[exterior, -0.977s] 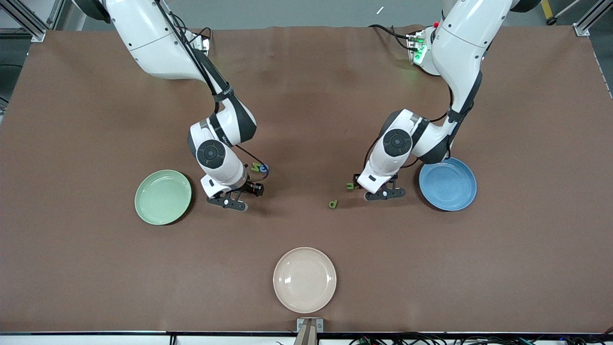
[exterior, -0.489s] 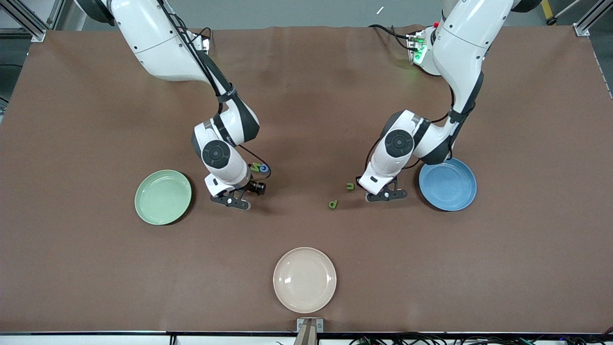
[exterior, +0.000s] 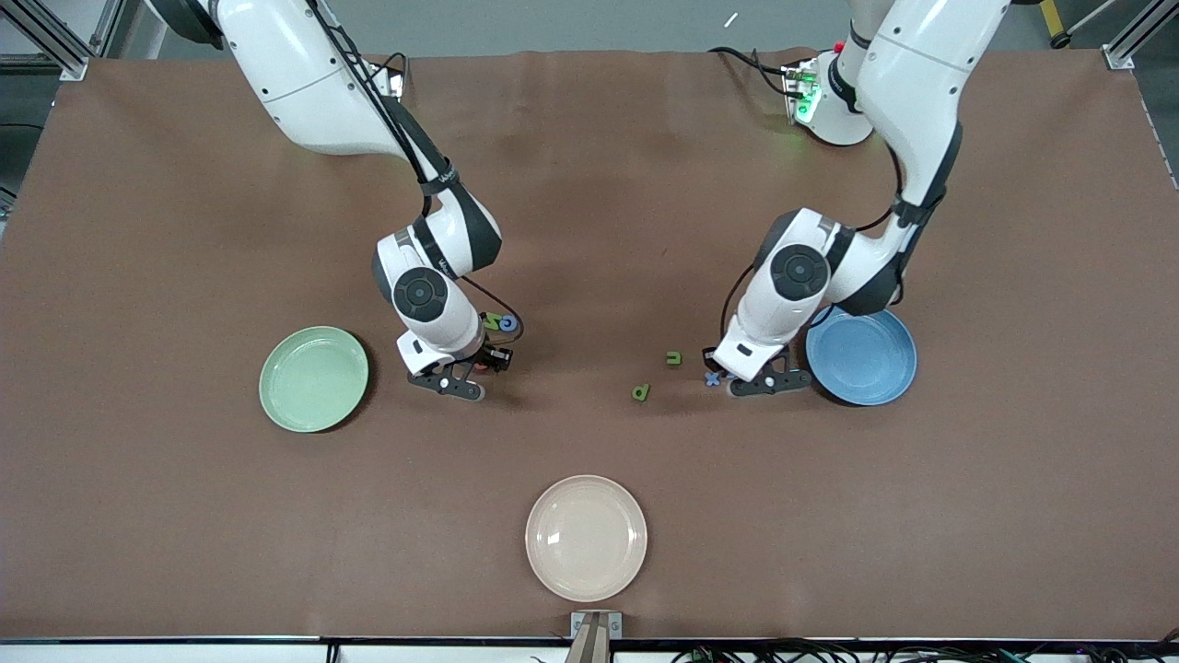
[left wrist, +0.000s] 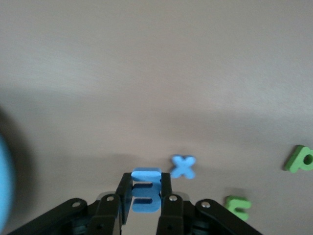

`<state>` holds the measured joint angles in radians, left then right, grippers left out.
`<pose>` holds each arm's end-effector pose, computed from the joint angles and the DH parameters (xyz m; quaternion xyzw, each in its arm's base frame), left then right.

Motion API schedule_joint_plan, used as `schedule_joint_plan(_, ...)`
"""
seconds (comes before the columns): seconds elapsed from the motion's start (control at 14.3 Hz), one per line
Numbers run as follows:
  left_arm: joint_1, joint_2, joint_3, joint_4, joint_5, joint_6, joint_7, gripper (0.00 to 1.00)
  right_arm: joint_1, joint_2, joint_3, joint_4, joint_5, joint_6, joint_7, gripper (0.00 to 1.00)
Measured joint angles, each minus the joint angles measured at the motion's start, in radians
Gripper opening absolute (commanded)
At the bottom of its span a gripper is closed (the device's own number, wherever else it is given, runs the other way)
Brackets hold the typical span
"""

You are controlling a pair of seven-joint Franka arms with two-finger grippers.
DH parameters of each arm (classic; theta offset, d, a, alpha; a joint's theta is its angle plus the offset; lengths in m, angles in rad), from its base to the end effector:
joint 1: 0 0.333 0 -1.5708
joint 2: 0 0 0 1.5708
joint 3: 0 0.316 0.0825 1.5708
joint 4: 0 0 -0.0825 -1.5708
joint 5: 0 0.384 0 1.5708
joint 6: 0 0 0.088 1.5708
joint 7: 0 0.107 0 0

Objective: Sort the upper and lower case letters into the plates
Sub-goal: 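Place the Q on the green plate while the left gripper drops the m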

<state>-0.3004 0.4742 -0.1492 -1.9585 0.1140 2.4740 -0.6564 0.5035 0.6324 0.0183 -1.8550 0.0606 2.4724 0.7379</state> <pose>0.5626 -0.2678 0.2384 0.9974 0.0683 0.0221 0.0106 0.5542 0.3178 0.1764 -0.9908 0.1333 0.0203 0.0150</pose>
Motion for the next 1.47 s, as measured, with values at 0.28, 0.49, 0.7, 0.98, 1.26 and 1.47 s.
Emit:
schedule_joint_plan(0.28,0.087,-0.146,0.001,-0.028,0.002,-0.199,0.045,0.03,0.0,-0.005,-0.002,0.0,0.0,-0.008,0.003,0.01)
schedule_joint_plan(0.49,0.188,-0.217,0.002,-0.108,0.004,-0.211,0.162,0.04,-0.006,-0.005,-0.011,0.001,0.0,-0.008,0.005,0.0)
schedule_joint_plan(0.7,0.281,-0.243,0.002,-0.178,0.004,-0.203,0.286,0.04,-0.069,-0.026,-0.023,0.018,-0.001,-0.067,-0.059,0.0)
schedule_joint_plan(0.98,0.358,-0.243,0.002,-0.24,0.004,-0.128,0.414,0.05,-0.235,-0.108,-0.027,0.033,0.0,-0.21,-0.327,0.0)
schedule_joint_plan(1.26,0.429,-0.209,0.002,-0.311,0.004,0.016,0.549,0.06,-0.373,-0.127,-0.028,0.02,0.0,-0.255,-0.553,0.0)
schedule_joint_plan(1.47,0.442,-0.158,0.002,-0.316,0.004,0.081,0.583,0.08,-0.402,-0.124,-0.027,-0.022,0.0,-0.246,-0.592,0.0)
